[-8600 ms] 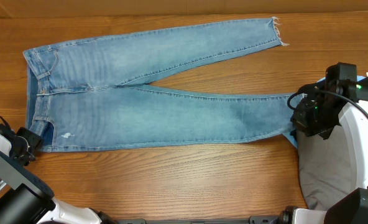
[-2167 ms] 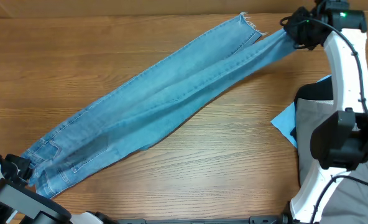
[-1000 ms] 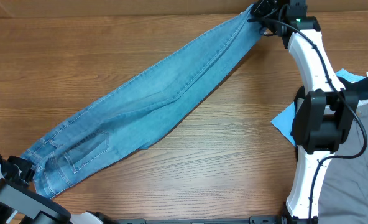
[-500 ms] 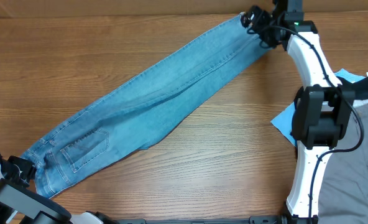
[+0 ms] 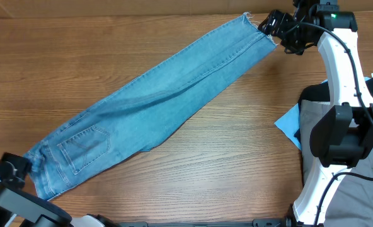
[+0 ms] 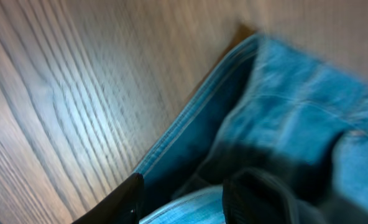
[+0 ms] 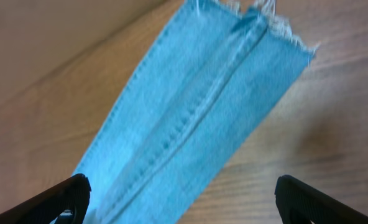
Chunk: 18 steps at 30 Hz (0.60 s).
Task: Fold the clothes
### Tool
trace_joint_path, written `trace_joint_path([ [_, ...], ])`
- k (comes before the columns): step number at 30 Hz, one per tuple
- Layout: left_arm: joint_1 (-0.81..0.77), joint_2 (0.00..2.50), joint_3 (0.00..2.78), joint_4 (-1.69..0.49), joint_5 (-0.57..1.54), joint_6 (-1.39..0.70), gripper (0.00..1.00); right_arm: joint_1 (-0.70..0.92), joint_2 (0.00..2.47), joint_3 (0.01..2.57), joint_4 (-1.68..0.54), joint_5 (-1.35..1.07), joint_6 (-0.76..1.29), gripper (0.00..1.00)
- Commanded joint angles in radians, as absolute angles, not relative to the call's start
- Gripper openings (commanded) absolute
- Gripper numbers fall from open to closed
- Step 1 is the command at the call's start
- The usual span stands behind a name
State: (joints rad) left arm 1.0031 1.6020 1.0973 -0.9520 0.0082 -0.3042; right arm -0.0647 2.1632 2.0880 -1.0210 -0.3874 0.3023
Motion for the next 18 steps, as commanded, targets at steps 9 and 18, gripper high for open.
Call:
trace_joint_path([
  [9,1.039,1.568,1.248,-0.975,0.233,-0.157,0.63,-0.064,2.146,2.096,-1.092,-0.395,0.261,0.98],
  [18,0.955,1.639,1.242,-0.937,0.303,-0.073,0.69,-0.063,2.146,2.096,-1.166,-0.390,0.261,0.98],
])
